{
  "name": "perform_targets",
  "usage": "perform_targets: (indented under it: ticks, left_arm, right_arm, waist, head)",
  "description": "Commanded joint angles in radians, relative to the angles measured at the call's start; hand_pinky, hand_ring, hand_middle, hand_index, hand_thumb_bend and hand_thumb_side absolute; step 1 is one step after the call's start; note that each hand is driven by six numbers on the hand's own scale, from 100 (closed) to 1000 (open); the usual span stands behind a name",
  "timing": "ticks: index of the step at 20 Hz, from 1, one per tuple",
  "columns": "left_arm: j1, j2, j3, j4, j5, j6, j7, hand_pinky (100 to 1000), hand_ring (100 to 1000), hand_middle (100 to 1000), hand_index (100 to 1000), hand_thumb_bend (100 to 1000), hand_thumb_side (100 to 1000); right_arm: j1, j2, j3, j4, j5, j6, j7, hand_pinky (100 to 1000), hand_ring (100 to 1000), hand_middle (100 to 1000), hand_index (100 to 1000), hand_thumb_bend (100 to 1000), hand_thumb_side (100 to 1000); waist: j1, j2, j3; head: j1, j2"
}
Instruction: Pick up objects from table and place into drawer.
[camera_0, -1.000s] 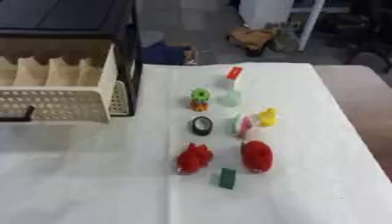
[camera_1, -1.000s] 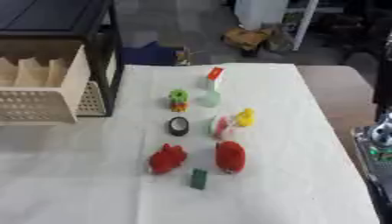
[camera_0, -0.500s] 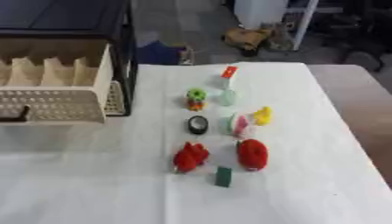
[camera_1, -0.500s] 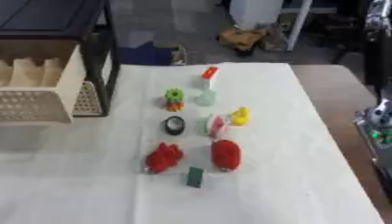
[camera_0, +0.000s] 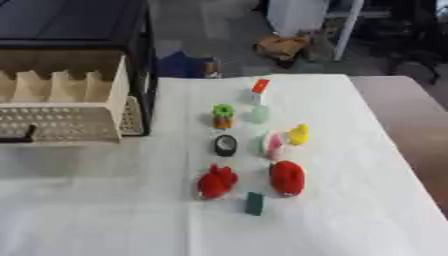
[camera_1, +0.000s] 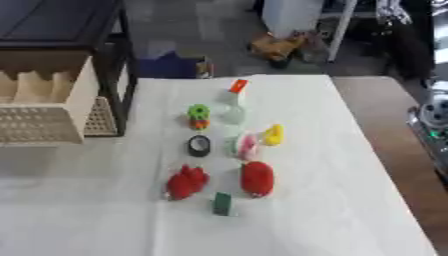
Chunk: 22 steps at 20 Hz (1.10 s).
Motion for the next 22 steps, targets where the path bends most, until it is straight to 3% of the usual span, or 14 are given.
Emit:
perform_targets:
  ticks: [1,4,9,12,14,17,22]
  left_arm:
    - [-0.001,-0.037,0.007,-0.012,-0.014,-0.006,0.009,534,569,622,929,145,1000]
    - [0.005,-0.066,0.0,-0.012,-0.032,-0.014,0.004,566,593,649,934,147,1000]
    - [0.01,-0.082,-0.008,-0.012,-0.05,-0.02,-0.005,586,599,656,934,140,1000]
    - [0.013,-0.087,-0.011,-0.012,-0.055,-0.022,-0.011,590,598,657,933,136,1000]
    - [0.015,-0.089,-0.012,-0.012,-0.055,-0.021,-0.013,585,564,632,930,124,1000]
    - [0.021,-0.095,-0.013,-0.012,-0.051,-0.009,-0.021,585,542,614,926,116,1000]
    - [0.025,-0.099,-0.014,-0.012,-0.05,0.001,-0.03,587,548,628,918,100,1000]
  right_arm:
    - [-0.026,-0.081,0.008,-0.017,0.04,0.025,0.06,702,719,668,827,131,1000]
    - [-0.036,-0.12,0.027,-0.017,0.073,0.043,0.122,713,737,689,835,205,1000]
    - [-0.047,-0.18,0.063,-0.011,0.132,0.056,0.247,731,760,722,864,246,1000]
    - [-0.055,-0.203,0.084,0.007,0.161,0.04,0.333,750,788,758,897,273,1000]
    - [-0.057,-0.207,0.092,0.016,0.175,0.023,0.391,737,747,746,914,283,1000]
    - [-0.058,-0.211,0.102,0.023,0.19,-0.003,0.473,745,755,762,923,309,1000]
    - [-0.057,-0.223,0.121,0.018,0.184,-0.02,0.545,751,765,747,914,359,1000]
  waist:
    - [0.004,-0.014,0.002]
    - [0.006,-0.012,0.002]
    - [0.007,-0.009,0.007]
    - [0.007,-0.009,0.01]
    - [0.008,-0.009,0.011]
    - [0.008,-0.006,0.012]
    - [0.008,-0.008,0.012]
  head:
    - [0.005,-0.004]
    - [0.006,-0.007]
    - [0.006,-0.009]
    - [0.003,-0.009]
    - [0.003,-0.012]
    - [0.007,-0.02]
    - [0.005,-0.025]
